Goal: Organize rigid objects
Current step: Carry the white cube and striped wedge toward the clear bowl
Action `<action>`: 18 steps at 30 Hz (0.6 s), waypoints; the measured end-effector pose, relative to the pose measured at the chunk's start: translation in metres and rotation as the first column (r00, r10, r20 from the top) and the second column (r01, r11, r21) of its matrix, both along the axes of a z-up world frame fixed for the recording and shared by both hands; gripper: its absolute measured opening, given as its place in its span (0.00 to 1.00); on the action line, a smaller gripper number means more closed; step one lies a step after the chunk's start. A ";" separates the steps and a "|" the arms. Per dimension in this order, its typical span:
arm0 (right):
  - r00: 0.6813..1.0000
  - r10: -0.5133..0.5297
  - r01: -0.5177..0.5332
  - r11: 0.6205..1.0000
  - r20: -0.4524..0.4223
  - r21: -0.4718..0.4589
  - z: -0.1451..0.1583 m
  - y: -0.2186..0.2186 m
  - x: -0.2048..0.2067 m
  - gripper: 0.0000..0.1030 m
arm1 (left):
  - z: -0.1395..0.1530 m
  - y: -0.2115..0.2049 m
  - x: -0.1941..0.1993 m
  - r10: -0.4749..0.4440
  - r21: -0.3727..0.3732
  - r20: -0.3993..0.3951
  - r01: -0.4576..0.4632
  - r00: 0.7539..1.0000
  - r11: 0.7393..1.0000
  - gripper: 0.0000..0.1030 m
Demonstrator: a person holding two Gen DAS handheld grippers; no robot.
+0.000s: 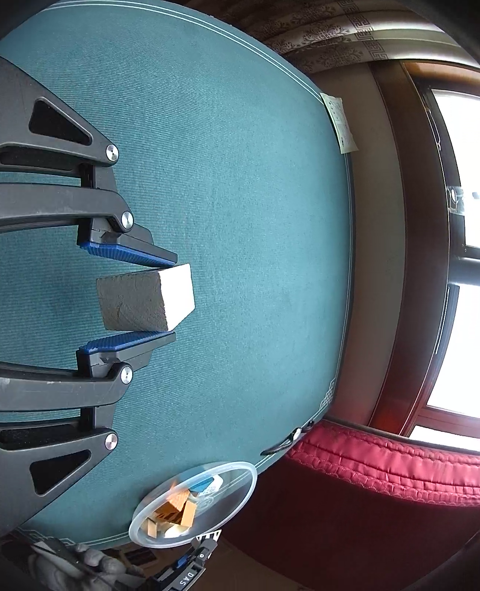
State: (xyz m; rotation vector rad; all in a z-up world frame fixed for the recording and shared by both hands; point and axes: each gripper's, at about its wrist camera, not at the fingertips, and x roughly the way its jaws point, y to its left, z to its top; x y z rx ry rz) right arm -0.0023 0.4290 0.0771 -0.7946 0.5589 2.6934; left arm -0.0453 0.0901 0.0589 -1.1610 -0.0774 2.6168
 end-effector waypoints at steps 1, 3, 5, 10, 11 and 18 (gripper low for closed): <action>1.000 0.000 0.000 1.000 0.008 -0.005 -0.002 0.003 -0.003 0.33 | 0.001 0.004 0.000 -0.008 -0.003 -0.002 0.007 1.000 1.000 0.34; 1.000 -0.006 0.007 1.000 0.013 -0.023 -0.004 0.009 -0.005 0.40 | 0.004 0.012 0.000 -0.022 -0.006 -0.006 0.022 1.000 1.000 0.34; 1.000 -0.015 0.015 0.999 0.004 -0.028 -0.004 0.013 -0.002 0.45 | 0.006 0.021 0.001 -0.036 -0.009 -0.009 0.036 0.999 0.999 0.34; 1.000 -0.024 0.024 0.999 -0.004 -0.038 -0.006 0.020 0.007 0.46 | 0.010 0.044 0.001 -0.082 -0.019 -0.014 0.082 0.997 0.996 0.34; 1.000 -0.025 0.025 0.999 -0.004 -0.039 -0.007 0.021 0.009 0.46 | 0.010 0.050 0.001 -0.093 -0.021 -0.015 0.093 0.996 0.995 0.34; 0.998 -0.057 0.057 0.998 -0.014 -0.016 -0.007 0.028 0.023 0.63 | 0.016 0.088 0.002 -0.179 -0.010 -0.012 0.178 0.984 0.984 0.34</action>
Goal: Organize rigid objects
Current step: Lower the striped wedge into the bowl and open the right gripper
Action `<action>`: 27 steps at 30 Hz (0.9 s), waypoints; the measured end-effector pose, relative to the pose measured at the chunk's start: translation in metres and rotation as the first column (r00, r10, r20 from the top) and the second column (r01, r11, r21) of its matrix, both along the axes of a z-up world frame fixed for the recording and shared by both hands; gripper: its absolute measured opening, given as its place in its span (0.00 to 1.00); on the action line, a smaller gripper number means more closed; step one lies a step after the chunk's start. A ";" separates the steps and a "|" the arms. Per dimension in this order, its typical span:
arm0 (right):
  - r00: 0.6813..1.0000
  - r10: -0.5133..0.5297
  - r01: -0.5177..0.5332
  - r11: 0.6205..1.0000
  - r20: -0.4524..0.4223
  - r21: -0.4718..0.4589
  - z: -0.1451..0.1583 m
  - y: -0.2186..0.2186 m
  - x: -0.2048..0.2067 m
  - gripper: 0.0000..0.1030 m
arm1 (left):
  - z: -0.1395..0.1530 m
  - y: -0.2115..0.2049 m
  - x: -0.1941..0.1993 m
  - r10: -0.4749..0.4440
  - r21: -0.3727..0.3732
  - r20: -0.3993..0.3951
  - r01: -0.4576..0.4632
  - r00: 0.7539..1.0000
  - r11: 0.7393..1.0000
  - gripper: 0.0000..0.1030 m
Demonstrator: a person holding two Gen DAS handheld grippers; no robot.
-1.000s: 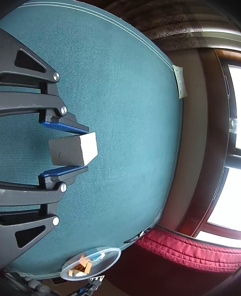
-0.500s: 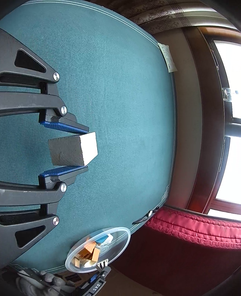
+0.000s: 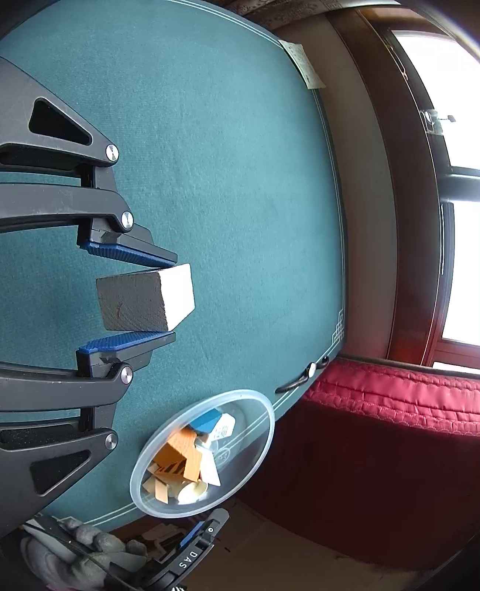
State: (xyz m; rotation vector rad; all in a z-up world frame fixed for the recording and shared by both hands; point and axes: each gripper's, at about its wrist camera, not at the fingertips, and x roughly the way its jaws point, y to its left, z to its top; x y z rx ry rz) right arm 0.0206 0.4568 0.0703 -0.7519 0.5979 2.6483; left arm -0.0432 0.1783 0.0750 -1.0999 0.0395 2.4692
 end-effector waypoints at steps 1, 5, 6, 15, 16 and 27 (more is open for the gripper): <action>1.000 -0.009 0.009 1.000 -0.003 0.008 0.000 0.001 0.003 0.70 | 0.001 0.006 0.000 -0.014 0.005 0.003 0.014 1.000 1.000 0.34; 0.999 -0.036 0.037 0.999 -0.014 0.032 0.000 0.004 0.013 0.87 | 0.007 0.032 0.001 -0.078 0.022 -0.004 0.078 0.997 0.997 0.34; 0.999 -0.042 0.043 0.998 -0.015 0.035 0.000 0.005 0.015 0.90 | 0.007 0.039 0.001 -0.094 0.025 -0.004 0.094 0.996 0.995 0.34; 0.999 -0.049 0.049 0.999 -0.014 0.003 -0.005 0.018 0.019 0.95 | 0.006 0.095 0.000 -0.202 0.038 0.007 0.202 0.979 0.979 0.34; 0.999 -0.048 0.048 0.999 -0.014 -0.002 -0.006 0.018 0.019 0.96 | 0.005 0.100 -0.001 -0.209 0.042 0.008 0.208 0.978 0.977 0.34; 1.000 -0.024 0.024 1.000 -0.010 0.008 -0.007 0.011 0.017 0.96 | -0.007 0.137 -0.016 -0.239 0.080 0.019 0.237 0.971 0.968 0.55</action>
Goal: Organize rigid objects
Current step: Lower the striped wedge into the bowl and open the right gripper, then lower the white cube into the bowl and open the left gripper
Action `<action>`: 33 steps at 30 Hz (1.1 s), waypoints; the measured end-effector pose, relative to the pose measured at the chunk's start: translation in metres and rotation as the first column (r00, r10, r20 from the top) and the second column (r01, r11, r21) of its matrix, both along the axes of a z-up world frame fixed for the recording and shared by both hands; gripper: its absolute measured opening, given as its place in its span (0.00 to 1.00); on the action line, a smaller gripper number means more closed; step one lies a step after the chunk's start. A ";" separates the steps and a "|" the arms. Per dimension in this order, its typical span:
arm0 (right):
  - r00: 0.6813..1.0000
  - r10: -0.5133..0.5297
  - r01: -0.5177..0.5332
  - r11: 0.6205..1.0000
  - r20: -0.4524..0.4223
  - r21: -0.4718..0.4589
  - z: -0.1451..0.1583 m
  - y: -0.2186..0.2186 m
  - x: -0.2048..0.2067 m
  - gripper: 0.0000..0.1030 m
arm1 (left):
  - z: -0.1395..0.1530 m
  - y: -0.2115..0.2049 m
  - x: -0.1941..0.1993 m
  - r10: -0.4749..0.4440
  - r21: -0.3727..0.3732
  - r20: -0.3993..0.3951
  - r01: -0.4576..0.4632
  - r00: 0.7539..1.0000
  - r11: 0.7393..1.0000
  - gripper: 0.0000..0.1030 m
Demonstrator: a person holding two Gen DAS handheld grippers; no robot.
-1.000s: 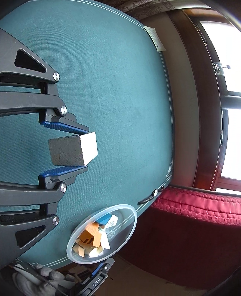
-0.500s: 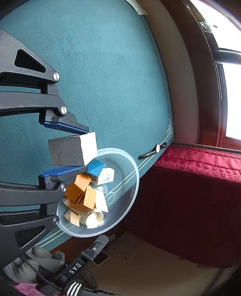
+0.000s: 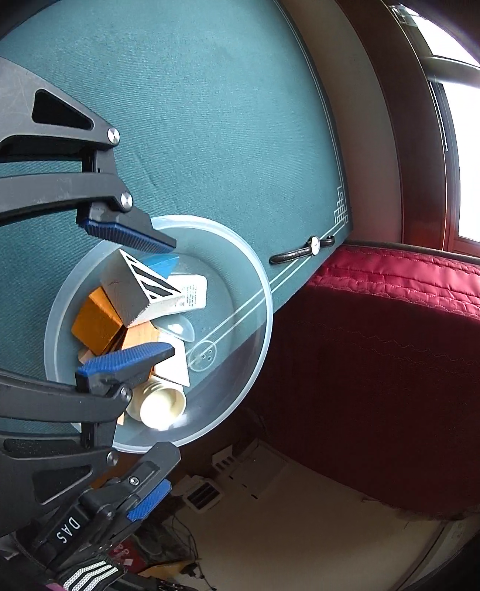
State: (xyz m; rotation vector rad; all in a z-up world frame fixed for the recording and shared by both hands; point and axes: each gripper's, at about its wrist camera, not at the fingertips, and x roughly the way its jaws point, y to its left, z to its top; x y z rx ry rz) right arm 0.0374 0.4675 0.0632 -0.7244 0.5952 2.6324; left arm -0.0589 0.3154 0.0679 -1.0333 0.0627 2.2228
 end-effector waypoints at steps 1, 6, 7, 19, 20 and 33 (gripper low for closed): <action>1.000 -0.001 0.001 1.000 -0.001 -0.001 0.000 0.000 0.000 0.96 | -0.002 -0.002 -0.001 0.009 -0.006 -0.002 -0.009 1.000 1.000 0.57; 1.000 -0.002 0.002 1.000 0.001 -0.004 -0.001 -0.001 -0.001 0.96 | -0.008 -0.019 -0.005 0.047 -0.015 0.021 -0.047 0.999 0.999 0.57; 1.000 0.001 -0.001 1.000 0.002 -0.002 -0.002 -0.002 -0.001 0.96 | -0.008 -0.021 -0.005 0.053 -0.015 0.022 -0.052 0.998 0.999 0.57; 1.000 0.015 -0.015 1.000 0.005 -0.002 -0.003 -0.005 0.001 0.96 | -0.015 -0.033 0.001 0.067 -0.055 0.015 -0.066 0.998 0.996 0.59; 1.000 0.016 -0.016 1.000 0.005 -0.002 -0.002 -0.005 0.002 0.96 | -0.017 -0.031 0.001 0.068 -0.068 0.013 -0.067 0.998 0.995 0.59; 1.000 0.024 -0.024 1.000 0.006 0.007 0.001 -0.010 0.005 0.96 | -0.030 -0.023 0.000 0.113 -0.151 -0.011 -0.114 0.994 0.982 0.63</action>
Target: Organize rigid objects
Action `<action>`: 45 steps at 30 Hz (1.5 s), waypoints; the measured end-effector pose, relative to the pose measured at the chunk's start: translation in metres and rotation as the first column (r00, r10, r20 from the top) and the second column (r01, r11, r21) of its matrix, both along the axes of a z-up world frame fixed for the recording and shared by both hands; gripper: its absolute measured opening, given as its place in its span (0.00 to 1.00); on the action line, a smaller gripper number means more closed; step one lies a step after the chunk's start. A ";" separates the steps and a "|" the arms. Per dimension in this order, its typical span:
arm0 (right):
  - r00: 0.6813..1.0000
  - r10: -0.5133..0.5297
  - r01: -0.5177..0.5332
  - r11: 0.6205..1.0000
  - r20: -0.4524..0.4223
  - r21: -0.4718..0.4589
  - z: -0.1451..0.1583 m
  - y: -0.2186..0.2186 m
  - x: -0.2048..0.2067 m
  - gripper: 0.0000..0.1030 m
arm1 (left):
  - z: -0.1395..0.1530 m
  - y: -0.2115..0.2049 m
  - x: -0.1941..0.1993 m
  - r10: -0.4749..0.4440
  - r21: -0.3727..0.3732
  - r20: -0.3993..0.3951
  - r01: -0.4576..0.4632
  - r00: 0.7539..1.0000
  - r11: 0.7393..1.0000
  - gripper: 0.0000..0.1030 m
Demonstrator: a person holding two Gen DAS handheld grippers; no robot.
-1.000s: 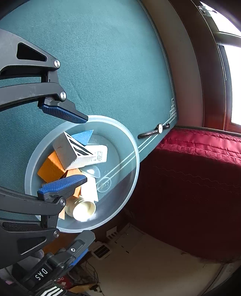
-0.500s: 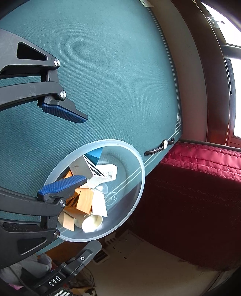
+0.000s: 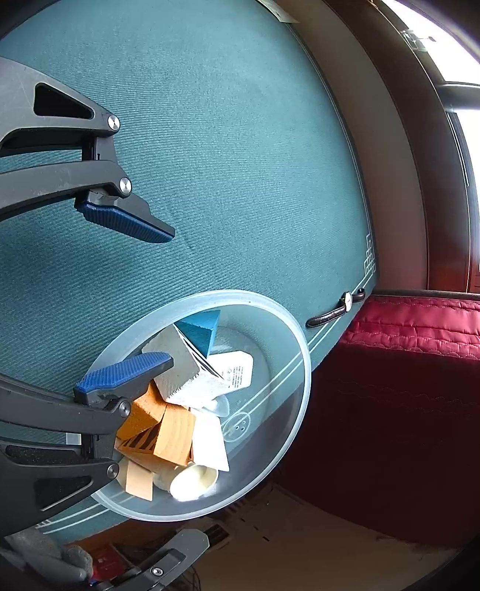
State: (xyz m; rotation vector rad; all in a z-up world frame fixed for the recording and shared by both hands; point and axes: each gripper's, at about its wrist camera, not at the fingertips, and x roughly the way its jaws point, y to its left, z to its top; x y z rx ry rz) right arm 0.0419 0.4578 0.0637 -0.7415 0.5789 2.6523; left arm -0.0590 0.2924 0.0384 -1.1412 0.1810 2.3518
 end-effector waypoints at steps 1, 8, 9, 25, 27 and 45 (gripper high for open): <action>1.000 0.001 -0.001 1.000 0.002 0.001 0.000 -0.001 0.000 0.96 | 0.001 -0.001 0.001 0.003 -0.002 -0.005 -0.003 1.000 1.000 0.64; 0.999 0.017 -0.018 1.000 0.036 0.025 -0.006 -0.013 0.012 0.98 | 0.008 -0.005 0.012 0.005 -0.041 -0.087 -0.009 0.996 0.999 0.70; 0.999 0.020 -0.021 0.999 0.044 0.029 -0.007 -0.015 0.014 0.98 | 0.009 -0.006 0.014 0.003 -0.045 -0.097 -0.008 0.995 0.999 0.70; 0.991 0.026 -0.041 0.993 0.132 0.110 -0.016 -0.034 0.029 0.99 | 0.030 -0.017 0.045 -0.029 -0.061 -0.200 0.017 0.979 0.998 0.86; 0.990 0.026 -0.043 0.992 0.136 0.122 -0.016 -0.037 0.030 0.99 | 0.032 -0.019 0.046 -0.026 -0.062 -0.200 0.014 0.980 0.998 0.87; 0.989 -0.006 -0.023 0.981 0.148 0.191 -0.011 -0.043 0.033 0.99 | 0.044 -0.034 0.068 -0.017 -0.097 -0.281 -0.011 0.960 0.995 0.93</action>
